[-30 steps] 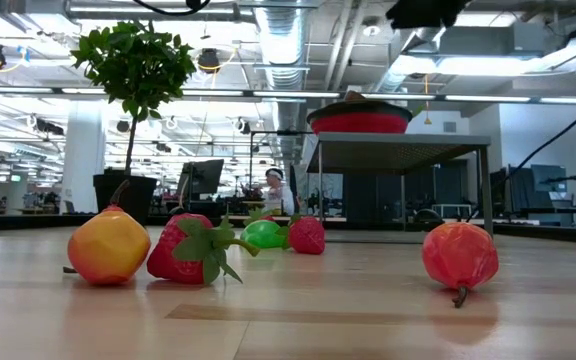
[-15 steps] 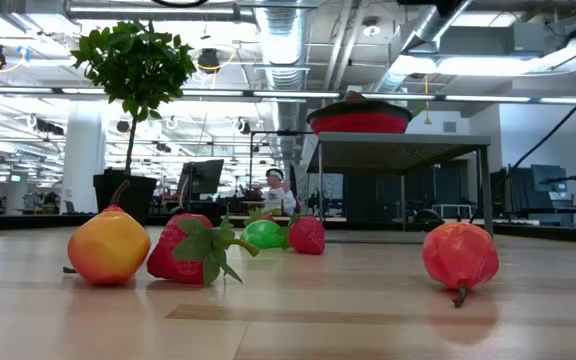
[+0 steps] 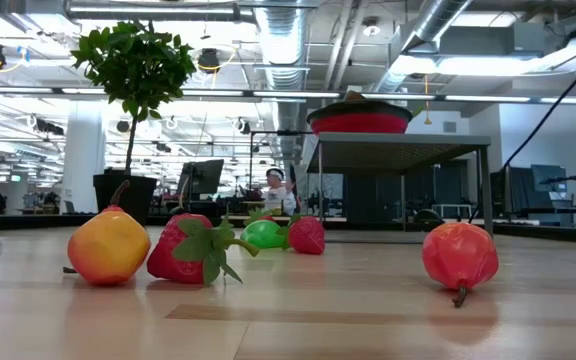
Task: Pick & Place Fruit
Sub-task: Put the yellow pear into the red colander on the shelf
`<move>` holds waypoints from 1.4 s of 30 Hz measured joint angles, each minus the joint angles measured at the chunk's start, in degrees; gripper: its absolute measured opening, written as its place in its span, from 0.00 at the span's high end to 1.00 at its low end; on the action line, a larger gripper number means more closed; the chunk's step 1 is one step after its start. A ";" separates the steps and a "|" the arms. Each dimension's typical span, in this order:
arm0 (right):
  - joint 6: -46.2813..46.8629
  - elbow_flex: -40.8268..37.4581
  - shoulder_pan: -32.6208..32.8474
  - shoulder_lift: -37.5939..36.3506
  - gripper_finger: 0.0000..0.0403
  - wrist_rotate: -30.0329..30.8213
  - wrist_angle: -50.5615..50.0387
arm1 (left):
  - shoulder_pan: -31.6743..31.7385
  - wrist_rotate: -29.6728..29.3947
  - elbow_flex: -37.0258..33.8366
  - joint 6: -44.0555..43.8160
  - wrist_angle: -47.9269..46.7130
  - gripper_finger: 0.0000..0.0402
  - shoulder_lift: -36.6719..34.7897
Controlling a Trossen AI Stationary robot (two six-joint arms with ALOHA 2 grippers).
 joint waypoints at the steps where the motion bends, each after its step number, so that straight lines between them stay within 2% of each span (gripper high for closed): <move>1: 0.95 0.00 0.45 0.24 0.97 1.69 -0.06 | -0.81 -0.02 0.00 -0.04 -0.02 0.70 0.00; 3: 3.14 0.00 0.99 0.47 0.99 5.39 -0.44 | -2.38 -0.09 0.00 -0.20 -0.85 0.71 0.00; 6: 4.20 0.00 1.32 0.41 1.00 8.72 -0.70 | -4.83 -3.86 0.00 -1.90 -4.05 0.74 0.08; 10: 4.19 0.00 1.32 0.23 0.99 8.98 -0.71 | -6.83 -10.23 0.00 -9.14 -11.33 0.76 1.38; 13: 4.19 0.00 0.89 0.16 0.99 8.98 -0.74 | -7.02 -11.00 0.02 -15.22 -14.66 0.77 2.99; 17: 4.19 0.00 -0.11 0.16 1.00 9.00 -0.89 | -7.02 -9.04 0.00 -19.48 -15.18 0.77 5.94; 24: 3.51 0.00 -3.41 0.16 0.99 9.00 -4.26 | -7.02 -1.95 0.00 -26.04 -15.53 0.77 12.13; 29: 3.47 0.00 -5.87 0.16 1.00 8.99 -6.47 | -7.02 -0.83 0.00 -36.30 -19.33 0.77 15.19; 32: 3.40 0.00 -7.15 0.16 1.00 8.98 -6.62 | -6.99 -0.15 0.00 -41.43 -22.70 0.77 15.25; 37: 3.25 0.00 -9.15 0.16 1.00 8.98 -6.68 | -6.02 0.58 0.00 -41.84 -23.67 0.78 12.28; 42: 3.27 0.00 -10.57 0.16 1.00 8.97 -7.57 | -4.74 0.34 0.24 -41.83 -23.52 0.83 9.21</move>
